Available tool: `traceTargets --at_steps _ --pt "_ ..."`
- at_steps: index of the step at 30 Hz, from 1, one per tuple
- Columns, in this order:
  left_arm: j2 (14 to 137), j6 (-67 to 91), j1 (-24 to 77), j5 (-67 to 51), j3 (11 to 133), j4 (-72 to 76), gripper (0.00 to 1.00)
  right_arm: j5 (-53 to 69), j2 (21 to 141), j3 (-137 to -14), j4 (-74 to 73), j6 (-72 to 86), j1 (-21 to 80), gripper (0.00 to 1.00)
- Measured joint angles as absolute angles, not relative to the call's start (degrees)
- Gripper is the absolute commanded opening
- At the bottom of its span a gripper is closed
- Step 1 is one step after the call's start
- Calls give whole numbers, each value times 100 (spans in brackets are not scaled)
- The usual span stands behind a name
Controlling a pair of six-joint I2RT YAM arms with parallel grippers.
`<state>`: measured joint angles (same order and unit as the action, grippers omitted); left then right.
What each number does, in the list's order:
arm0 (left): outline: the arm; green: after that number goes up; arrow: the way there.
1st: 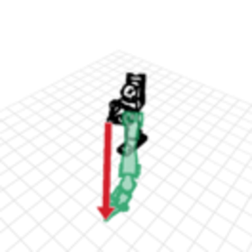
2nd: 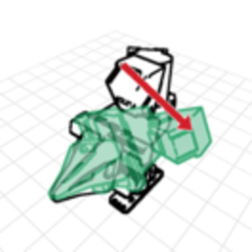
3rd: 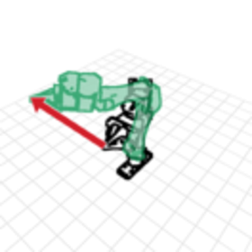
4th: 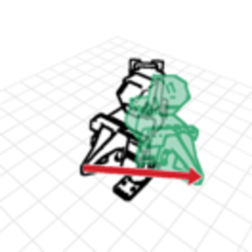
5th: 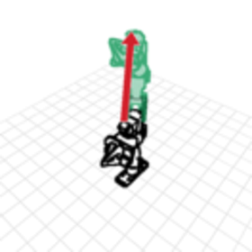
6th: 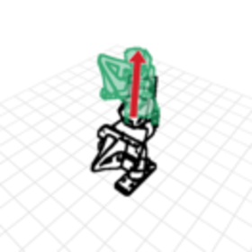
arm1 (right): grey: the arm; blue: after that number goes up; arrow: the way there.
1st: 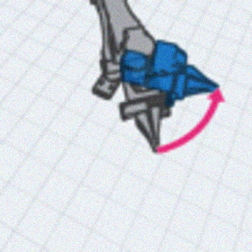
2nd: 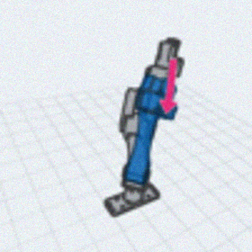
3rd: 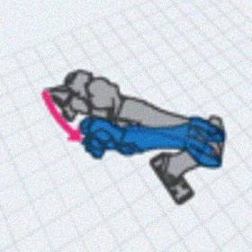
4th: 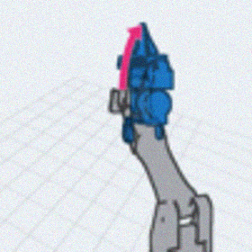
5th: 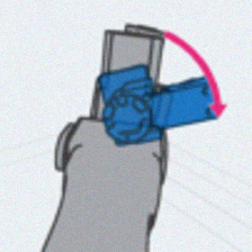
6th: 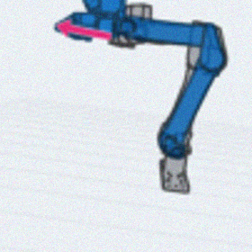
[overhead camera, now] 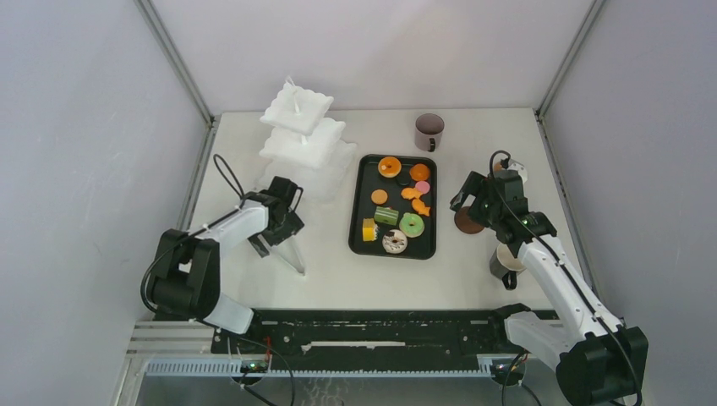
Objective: Serve the afternoon tea
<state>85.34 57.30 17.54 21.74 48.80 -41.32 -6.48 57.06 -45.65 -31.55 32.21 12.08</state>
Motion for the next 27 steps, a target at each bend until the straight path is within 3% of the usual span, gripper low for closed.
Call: traceTargets --at_steps 6,14,20,23,27 --pt "8694 5546 1586 2038 4880 -3854 90 -648 5706 -4565 -3155 3218 1208 99" --pt "8818 5476 1522 2029 4875 -3671 45 -633 5706 -4563 -3155 3218 1205 99" --pt "8678 5494 1522 2032 4821 -3706 16 -631 5706 -4563 -3155 3221 1203 99" --pt "8442 5448 1522 2029 4757 -3789 6 -631 5706 -4563 -3155 3221 1203 99" --pt "8152 5269 1531 1992 4751 -3896 4 -631 5706 -4563 -3155 3221 1203 99"
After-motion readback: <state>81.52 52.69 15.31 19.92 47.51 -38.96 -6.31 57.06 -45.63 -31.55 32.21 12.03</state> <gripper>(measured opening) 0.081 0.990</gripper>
